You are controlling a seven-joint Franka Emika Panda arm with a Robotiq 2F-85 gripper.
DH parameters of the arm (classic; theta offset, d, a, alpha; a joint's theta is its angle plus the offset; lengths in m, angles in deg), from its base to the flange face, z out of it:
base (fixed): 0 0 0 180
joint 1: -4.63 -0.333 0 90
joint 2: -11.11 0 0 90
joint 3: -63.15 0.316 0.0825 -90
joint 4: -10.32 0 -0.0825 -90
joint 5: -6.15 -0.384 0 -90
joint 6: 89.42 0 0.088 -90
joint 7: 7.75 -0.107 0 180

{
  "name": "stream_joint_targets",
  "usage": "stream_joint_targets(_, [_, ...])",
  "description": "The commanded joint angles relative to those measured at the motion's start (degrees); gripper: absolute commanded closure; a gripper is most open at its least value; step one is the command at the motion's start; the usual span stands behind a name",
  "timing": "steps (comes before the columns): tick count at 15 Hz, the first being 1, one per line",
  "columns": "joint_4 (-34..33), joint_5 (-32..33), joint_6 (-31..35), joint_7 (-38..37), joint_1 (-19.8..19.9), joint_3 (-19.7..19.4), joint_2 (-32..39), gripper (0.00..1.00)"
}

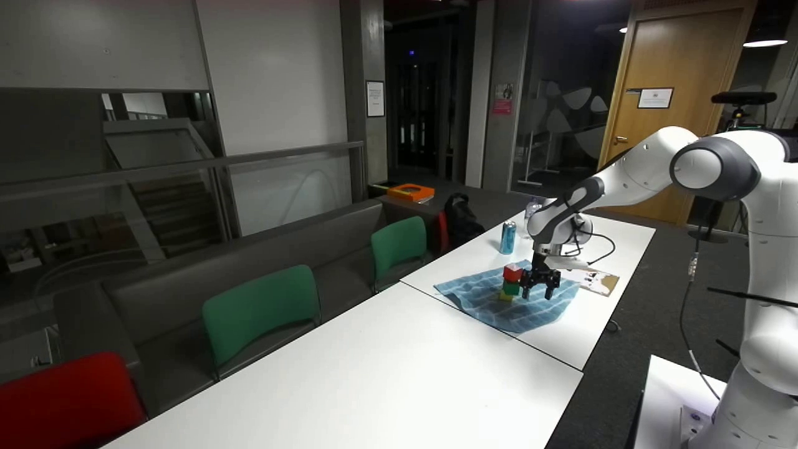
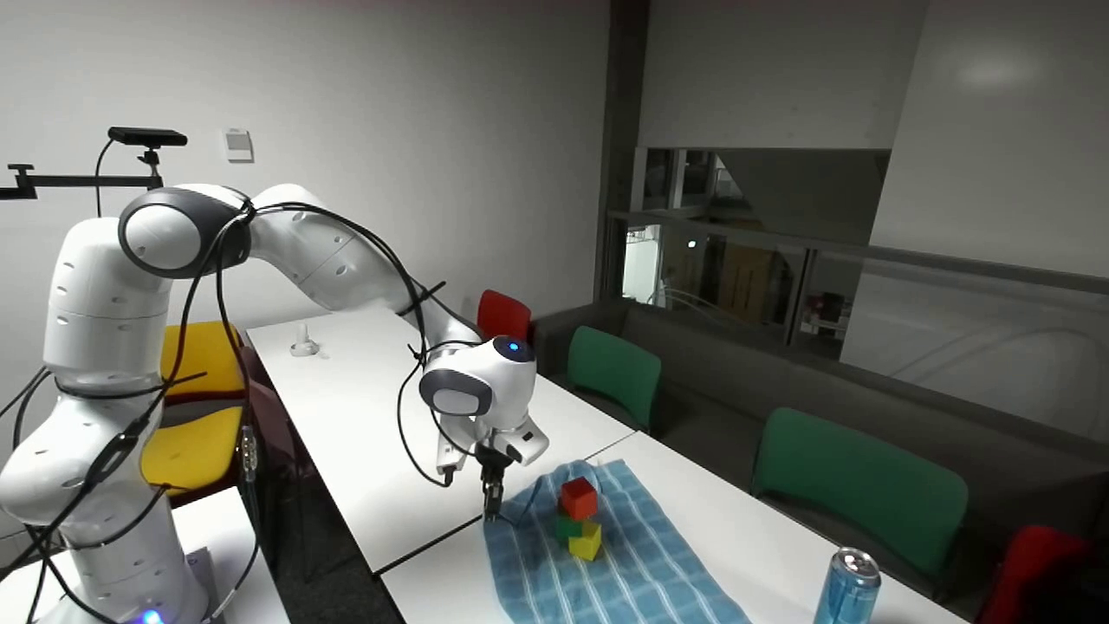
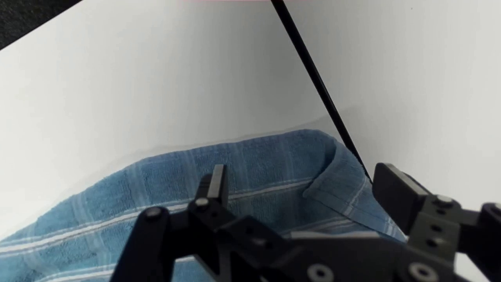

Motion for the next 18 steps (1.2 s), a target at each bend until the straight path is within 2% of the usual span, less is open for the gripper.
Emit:
stream_joint_targets(1, [-0.1, -0.2, 0.0, 0.0, -0.7, -0.7, 0.5, 0.00])
stream_joint_targets(10, [-3.7, 0.5, 0.8, -2.3, -2.0, -0.5, 4.2, 0.00])
stream_joint_targets(11, [-4.2, 0.4, 1.0, -2.7, -2.2, -0.5, 4.9, 0.25])
stream_joint_targets(13, [-4.7, 0.4, 1.5, -3.4, -2.4, -0.5, 5.7, 0.32])
stream_joint_targets(18, [-6.1, 0.7, 2.4, -4.4, -2.6, -0.5, 7.5, 0.70])
